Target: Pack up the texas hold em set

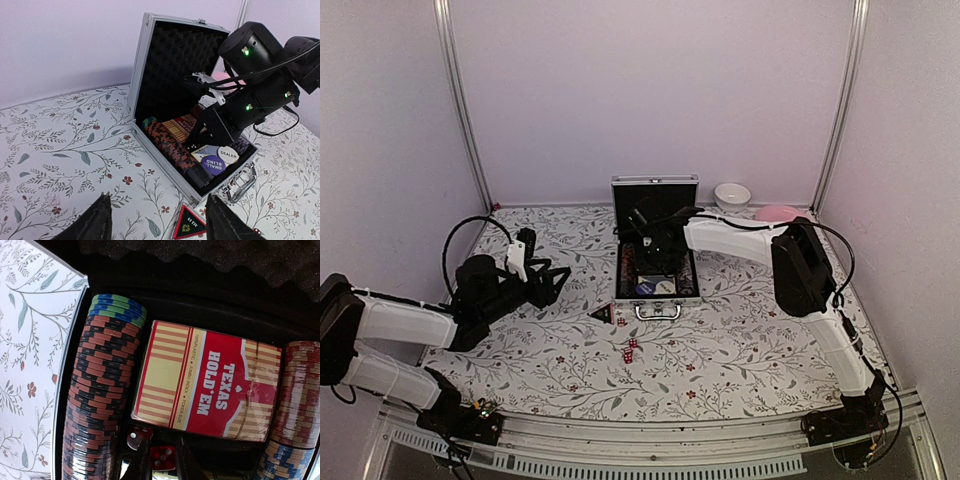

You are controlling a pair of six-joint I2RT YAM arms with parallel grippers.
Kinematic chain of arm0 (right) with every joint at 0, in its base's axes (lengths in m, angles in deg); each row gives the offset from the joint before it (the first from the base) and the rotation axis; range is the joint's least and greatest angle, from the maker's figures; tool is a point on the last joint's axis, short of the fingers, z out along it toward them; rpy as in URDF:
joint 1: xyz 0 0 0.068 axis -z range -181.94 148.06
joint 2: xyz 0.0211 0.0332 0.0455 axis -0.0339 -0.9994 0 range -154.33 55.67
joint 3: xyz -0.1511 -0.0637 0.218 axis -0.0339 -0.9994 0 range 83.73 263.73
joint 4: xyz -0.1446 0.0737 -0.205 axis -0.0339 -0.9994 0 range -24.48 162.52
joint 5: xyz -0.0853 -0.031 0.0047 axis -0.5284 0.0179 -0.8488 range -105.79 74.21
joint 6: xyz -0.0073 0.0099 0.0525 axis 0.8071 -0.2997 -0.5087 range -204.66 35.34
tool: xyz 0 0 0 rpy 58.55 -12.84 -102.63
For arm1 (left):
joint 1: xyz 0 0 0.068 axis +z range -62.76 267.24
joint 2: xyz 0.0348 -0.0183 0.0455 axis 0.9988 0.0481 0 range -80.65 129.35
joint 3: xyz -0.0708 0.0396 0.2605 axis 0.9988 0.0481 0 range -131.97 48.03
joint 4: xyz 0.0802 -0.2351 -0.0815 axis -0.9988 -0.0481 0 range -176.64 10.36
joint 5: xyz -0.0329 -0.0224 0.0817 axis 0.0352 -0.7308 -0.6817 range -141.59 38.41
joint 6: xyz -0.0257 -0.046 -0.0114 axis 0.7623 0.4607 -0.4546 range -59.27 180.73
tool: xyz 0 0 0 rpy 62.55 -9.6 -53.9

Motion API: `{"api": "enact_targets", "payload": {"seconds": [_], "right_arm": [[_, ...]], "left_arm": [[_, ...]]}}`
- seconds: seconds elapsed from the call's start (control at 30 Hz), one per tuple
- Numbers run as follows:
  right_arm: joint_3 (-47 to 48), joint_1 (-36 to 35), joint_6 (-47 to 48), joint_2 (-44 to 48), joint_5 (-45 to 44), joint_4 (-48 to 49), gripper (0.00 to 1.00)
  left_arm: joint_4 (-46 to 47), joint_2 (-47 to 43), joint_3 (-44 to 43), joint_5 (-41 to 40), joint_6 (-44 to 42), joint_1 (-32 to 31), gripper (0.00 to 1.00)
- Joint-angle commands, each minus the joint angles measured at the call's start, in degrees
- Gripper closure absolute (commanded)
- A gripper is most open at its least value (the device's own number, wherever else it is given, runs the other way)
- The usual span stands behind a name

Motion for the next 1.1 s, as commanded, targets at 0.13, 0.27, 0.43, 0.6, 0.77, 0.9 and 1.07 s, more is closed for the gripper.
{"api": "enact_targets", "payload": {"seconds": [0.13,0.27,0.43,0.6,0.77,0.9,1.07], "right_arm": [[2.13,0.61,-0.47,-1.84,-0.99,1.75,0.84],[2.68,0.75,-0.38,-2.43,-0.78,2.17,0.84],[2.68,0.81,-0.38,-2.84,-0.59,2.26,0.83],[2.63,0.83,-0.29,-2.93,-1.09,2.21,0.83],[2.56,0.84,-0.38,-2.93,-1.85,1.87,0.83],[2.59,0.87,-0.4,-3.34,-1.38,1.94,0.83],[2.59,0.81,-0.51,-3.53,-0.37,2.49,0.83]], "left_arm": [[0.03,0.45,0.0,0.46,0.16,0.77,0.36],[0.12,0.81,-0.13,0.71,0.32,0.8,0.36],[0.12,0.99,-0.23,0.79,0.33,0.78,0.36],[0.12,1.22,-0.32,1.07,0.42,0.83,0.36],[0.12,1.25,-0.4,1.21,0.49,0.82,0.36],[0.18,1.23,-0.45,1.34,0.52,0.77,0.36],[0.2,1.55,-0.48,1.31,0.51,0.82,0.36]]}}
